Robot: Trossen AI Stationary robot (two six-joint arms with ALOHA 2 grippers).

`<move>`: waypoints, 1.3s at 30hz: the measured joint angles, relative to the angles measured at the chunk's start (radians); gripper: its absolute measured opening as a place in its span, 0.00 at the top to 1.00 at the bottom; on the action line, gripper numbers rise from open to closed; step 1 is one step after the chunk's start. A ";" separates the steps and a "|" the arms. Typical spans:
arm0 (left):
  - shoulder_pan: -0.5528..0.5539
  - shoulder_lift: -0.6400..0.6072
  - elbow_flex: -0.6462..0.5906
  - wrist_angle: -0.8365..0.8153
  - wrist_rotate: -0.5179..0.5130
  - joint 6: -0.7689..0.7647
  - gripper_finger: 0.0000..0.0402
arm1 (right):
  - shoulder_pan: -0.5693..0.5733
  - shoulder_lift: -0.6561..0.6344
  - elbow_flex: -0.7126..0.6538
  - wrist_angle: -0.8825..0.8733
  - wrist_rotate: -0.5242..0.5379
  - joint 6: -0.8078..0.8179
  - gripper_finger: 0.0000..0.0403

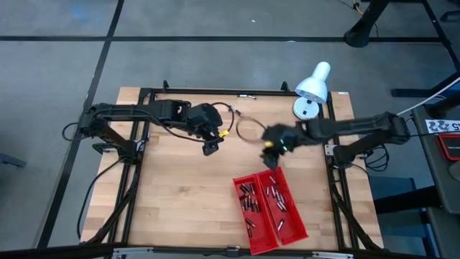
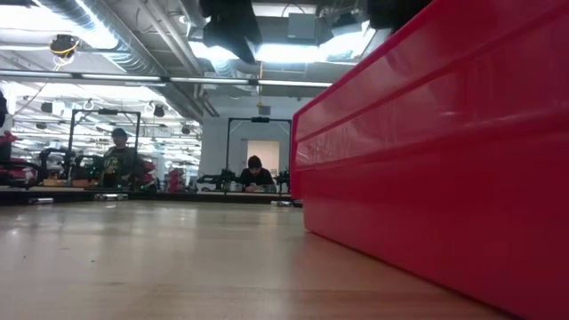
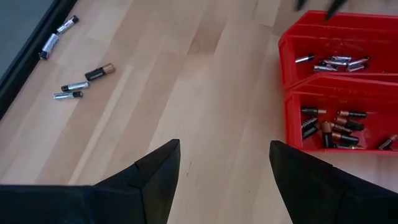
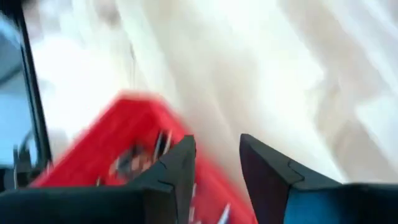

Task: Sort batteries
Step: Put the black battery into the left red bin

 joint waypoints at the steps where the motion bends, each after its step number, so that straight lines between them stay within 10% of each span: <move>1: 0.000 0.002 0.000 0.000 0.000 -0.004 0.41 | -0.036 0.014 0.000 0.040 -0.019 -0.026 0.69; 15: -0.003 -0.069 0.000 -0.069 -0.171 -0.127 0.41 | -0.399 0.346 0.154 0.288 -0.127 -0.231 0.73; 24: -0.022 -0.069 0.000 -0.121 -0.181 -0.180 0.41 | -0.459 0.643 0.483 -0.037 0.014 -0.362 0.52; 39: -0.031 -0.069 0.000 -0.140 -0.212 -0.227 0.41 | -0.471 0.712 0.522 -0.045 0.169 -0.405 0.28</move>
